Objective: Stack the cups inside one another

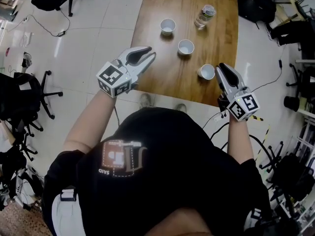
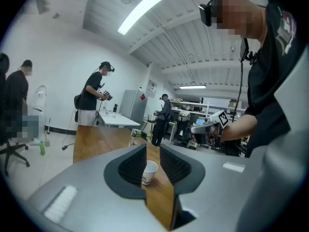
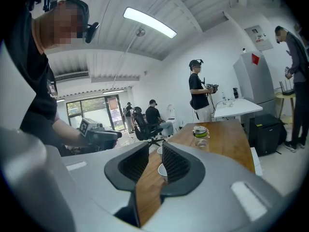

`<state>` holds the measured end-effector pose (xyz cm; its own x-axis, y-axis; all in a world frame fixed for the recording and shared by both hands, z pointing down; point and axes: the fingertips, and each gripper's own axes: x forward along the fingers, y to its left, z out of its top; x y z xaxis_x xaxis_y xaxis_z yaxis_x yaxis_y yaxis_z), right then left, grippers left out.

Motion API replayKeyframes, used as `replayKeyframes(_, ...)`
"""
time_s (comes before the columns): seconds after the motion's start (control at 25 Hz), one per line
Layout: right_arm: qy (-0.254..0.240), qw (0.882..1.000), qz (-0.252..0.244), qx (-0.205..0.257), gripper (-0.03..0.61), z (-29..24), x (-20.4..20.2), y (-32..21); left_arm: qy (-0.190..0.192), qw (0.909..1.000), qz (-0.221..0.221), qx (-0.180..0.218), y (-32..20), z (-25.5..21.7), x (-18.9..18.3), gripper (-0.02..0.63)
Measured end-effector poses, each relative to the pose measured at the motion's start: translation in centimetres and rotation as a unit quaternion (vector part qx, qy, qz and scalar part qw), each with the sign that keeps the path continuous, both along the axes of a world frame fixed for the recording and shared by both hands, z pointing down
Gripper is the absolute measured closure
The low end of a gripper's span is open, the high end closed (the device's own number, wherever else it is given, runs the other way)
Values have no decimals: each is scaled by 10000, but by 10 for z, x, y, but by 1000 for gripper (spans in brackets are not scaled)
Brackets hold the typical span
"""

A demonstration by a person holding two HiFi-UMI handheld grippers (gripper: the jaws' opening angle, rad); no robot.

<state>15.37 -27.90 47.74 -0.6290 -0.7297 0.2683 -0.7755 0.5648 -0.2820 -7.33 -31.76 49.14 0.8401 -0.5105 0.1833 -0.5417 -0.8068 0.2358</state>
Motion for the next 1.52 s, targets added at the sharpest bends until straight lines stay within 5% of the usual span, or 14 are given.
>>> replayKeyframes(0.16,40,9999,58,-127,477,10,13,3,-987,9903,848,497,-5,20,40,537)
replayKeyframes(0.32,19,9993,252,-259,477,20,40,14,-2191,9557,1706,976,-11,60,93,532)
replayKeyframes(0.6,-23,9981,538,-300,477,29,80,27,-3420,8930,2657,1229,-10,120,143,502)
replayKeyframes(0.72,-65,9976,623,-296,477,32,93,29,-3898,8654,2880,1278,-15,140,146,502)
replayKeyframes(1.16,-134,9964,723,-411,477,46,105,40,-5205,7870,3134,1067,-25,203,145,516)
replayKeyframes(1.32,-121,9964,717,-435,477,47,103,40,-5298,7865,3048,889,-25,207,144,601)
replayKeyframes(1.52,-137,9968,650,-438,477,47,97,35,-4881,8223,2825,761,-33,156,145,601)
